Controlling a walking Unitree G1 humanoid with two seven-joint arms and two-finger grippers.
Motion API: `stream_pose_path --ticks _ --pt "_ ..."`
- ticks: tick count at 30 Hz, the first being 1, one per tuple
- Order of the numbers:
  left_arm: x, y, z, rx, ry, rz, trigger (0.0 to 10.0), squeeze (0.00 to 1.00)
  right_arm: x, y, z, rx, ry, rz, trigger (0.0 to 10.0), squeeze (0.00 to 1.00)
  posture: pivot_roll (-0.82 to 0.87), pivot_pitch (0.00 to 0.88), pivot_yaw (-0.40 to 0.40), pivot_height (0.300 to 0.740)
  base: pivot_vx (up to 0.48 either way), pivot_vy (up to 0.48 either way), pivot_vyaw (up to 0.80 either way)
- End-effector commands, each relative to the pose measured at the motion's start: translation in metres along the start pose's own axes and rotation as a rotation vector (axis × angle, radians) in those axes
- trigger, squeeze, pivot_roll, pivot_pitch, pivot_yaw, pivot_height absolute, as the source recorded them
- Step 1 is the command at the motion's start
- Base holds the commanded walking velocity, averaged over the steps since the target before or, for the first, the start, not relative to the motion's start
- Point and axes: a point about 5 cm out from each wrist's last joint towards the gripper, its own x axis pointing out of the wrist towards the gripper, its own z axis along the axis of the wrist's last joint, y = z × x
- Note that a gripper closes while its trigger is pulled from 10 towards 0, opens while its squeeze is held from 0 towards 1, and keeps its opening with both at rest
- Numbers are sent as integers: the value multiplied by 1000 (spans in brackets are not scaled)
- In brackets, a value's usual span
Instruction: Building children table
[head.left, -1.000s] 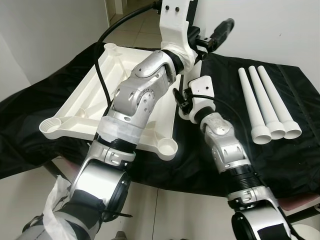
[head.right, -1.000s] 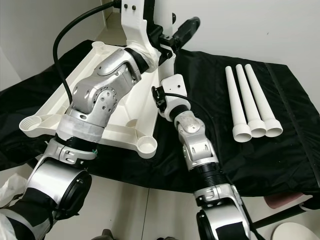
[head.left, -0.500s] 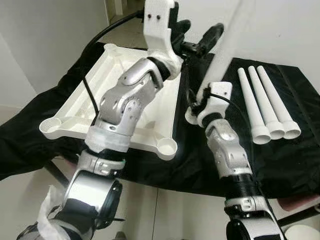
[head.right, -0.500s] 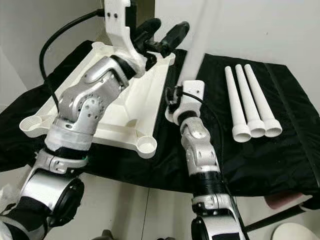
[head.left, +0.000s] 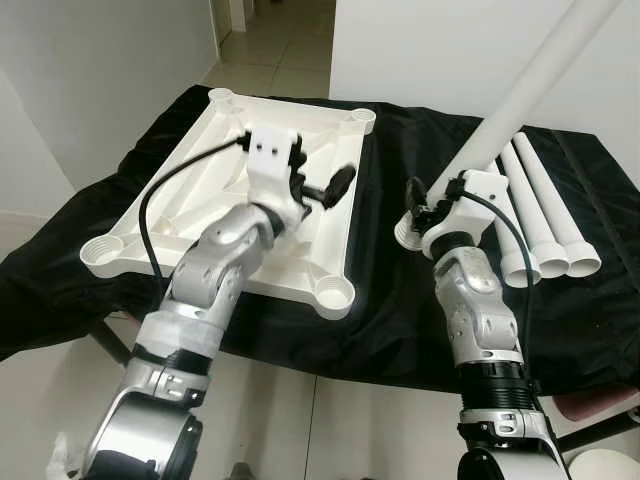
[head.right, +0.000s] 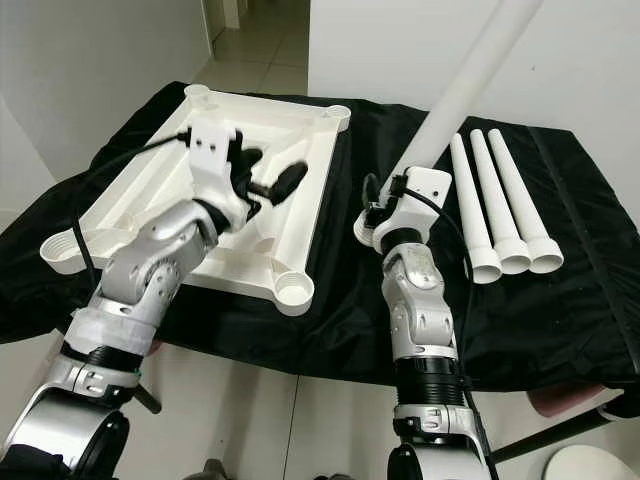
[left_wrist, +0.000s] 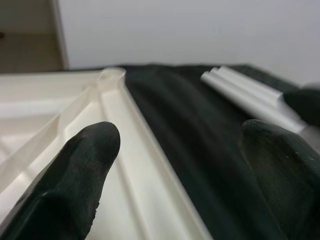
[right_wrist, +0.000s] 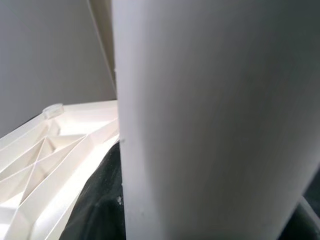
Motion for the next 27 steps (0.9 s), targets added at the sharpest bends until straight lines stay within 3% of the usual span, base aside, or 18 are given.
stream_pose_path --ticks 1,4,15,17,21,24,27 --pt "-3 -5 -9 35 32 -105 10000 0 -2 -2 5 -1 -28 -5 10000 0 -7 11 -6 740 0 0 0" --pt "-14 -5 -23 138 56 -152 10000 0 -3 -5 8 -10 -41 -6 10000 0 -9 12 -13 740 0 0 0" --pt "-31 -2 -46 230 149 -220 10000 0 -4 -7 10 -19 -49 0 10000 0 -10 11 -18 740 0 0 0" --pt "-42 -4 -57 256 201 -295 10000 0 -5 -7 10 -25 -47 4 10000 0 -11 11 -19 740 0 0 0" --pt "-46 -6 -62 266 224 -326 10000 0 -5 -7 9 -27 -45 6 10000 0 -11 11 -19 740 0 0 0" --pt "-63 -21 -73 224 269 -501 10000 0 -6 -8 8 -36 -38 8 10000 0 -12 14 -21 740 0 0 0" --pt "-66 -25 -75 211 284 -541 10000 0 -6 -8 8 -37 -37 8 10000 0 -12 14 -21 740 0 0 0"
